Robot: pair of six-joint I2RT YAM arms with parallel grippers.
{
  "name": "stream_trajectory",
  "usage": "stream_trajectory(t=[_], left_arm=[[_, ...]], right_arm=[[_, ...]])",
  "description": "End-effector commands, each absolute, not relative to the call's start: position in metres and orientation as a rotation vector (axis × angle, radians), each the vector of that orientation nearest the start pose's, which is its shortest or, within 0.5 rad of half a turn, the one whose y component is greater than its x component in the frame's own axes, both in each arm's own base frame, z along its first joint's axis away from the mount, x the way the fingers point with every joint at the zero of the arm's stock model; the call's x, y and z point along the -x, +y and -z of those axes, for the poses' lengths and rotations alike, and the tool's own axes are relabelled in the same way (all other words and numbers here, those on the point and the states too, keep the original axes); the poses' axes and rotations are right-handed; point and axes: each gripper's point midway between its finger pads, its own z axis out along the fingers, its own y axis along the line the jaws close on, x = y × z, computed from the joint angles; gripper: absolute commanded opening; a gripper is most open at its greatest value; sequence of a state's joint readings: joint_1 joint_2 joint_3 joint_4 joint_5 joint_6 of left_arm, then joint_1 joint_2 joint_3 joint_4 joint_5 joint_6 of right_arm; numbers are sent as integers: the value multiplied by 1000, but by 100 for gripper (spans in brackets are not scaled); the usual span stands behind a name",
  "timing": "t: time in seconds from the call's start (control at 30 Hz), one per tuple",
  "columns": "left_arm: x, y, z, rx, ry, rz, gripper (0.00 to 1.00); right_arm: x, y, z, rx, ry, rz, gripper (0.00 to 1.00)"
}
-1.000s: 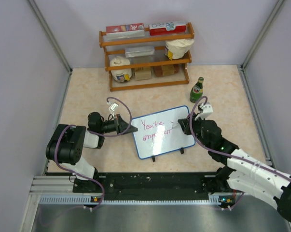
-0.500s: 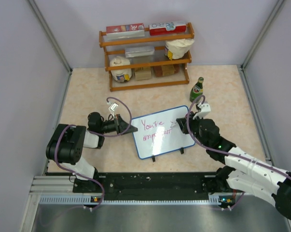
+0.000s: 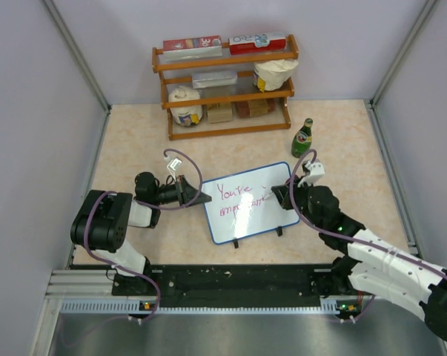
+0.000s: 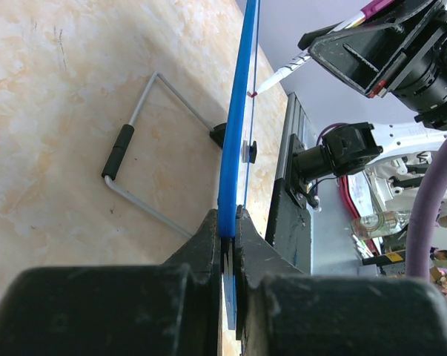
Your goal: Write a sentence on the whiteboard
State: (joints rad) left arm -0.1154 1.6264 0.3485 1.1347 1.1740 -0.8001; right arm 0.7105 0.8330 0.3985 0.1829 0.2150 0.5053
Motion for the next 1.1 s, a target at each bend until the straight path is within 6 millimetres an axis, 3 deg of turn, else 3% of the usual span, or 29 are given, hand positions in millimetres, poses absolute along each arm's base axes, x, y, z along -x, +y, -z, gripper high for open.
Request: stream_trajectory(t=[0.0,0.27,0.53,0.93,1.07], left_arm=[[-264,-198,-114,-351,1841,1537,0],[-264,-198,-113,-350,1843,1539,0],[-264,-198,-114,-353,1841,1538,0],[-265,-198,-114,-351,1841,1537,0],[-264,-198,-114,-355,1840,1539,0]], right_arm=[[-253,194,-156,39,1885,-664,0],[-248,191,-148,35,1901,-663,0],[-251,182,-157,2,1873,-628,0],[-258,187,-214,-4,1730,-703,0],[-263,184,-221,-5,1720,-695,0]])
